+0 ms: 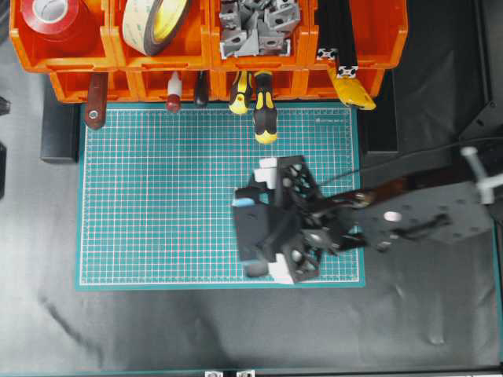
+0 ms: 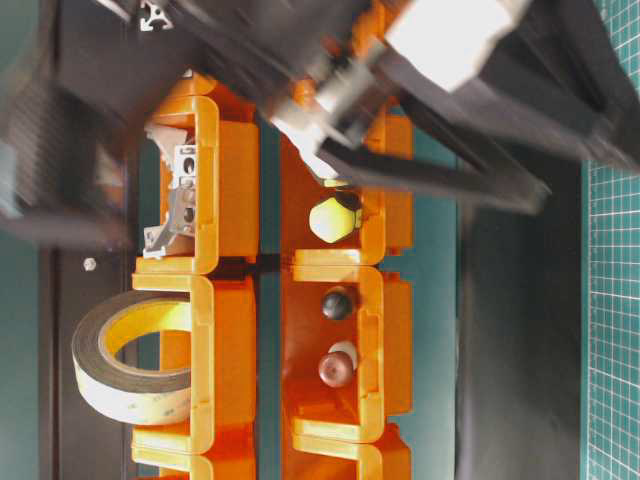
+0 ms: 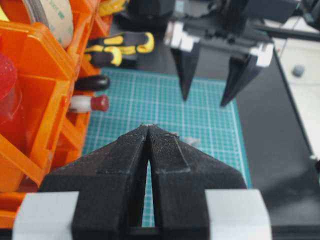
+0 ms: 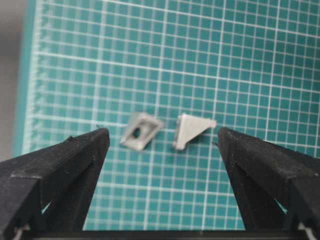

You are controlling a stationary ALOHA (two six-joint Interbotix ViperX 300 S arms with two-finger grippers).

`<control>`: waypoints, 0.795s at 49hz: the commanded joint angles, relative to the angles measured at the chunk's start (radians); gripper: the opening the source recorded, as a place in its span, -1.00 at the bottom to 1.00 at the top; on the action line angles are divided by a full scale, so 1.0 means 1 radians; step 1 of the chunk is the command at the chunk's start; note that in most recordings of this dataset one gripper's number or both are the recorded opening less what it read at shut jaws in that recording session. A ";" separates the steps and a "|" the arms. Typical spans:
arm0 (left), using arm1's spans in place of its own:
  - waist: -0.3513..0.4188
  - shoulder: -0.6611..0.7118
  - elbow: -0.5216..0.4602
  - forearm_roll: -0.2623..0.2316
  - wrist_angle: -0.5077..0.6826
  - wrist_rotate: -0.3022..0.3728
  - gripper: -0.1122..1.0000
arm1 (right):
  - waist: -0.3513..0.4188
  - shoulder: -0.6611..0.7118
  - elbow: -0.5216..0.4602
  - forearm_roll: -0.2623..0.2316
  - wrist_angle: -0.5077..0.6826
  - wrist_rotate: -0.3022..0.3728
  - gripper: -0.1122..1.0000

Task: Pick corner brachets from container rack with right arm.

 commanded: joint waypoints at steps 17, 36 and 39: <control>-0.002 -0.009 0.002 0.003 -0.029 -0.038 -0.80 | 0.049 -0.411 0.143 0.000 0.089 0.087 0.65; 0.003 -0.032 -0.006 0.003 -0.008 -0.023 -0.80 | 0.035 -0.712 0.325 0.000 0.021 0.092 0.56; -0.002 -0.032 -0.008 0.003 0.005 -0.032 -0.80 | 0.034 -0.749 0.347 0.003 0.021 0.094 0.56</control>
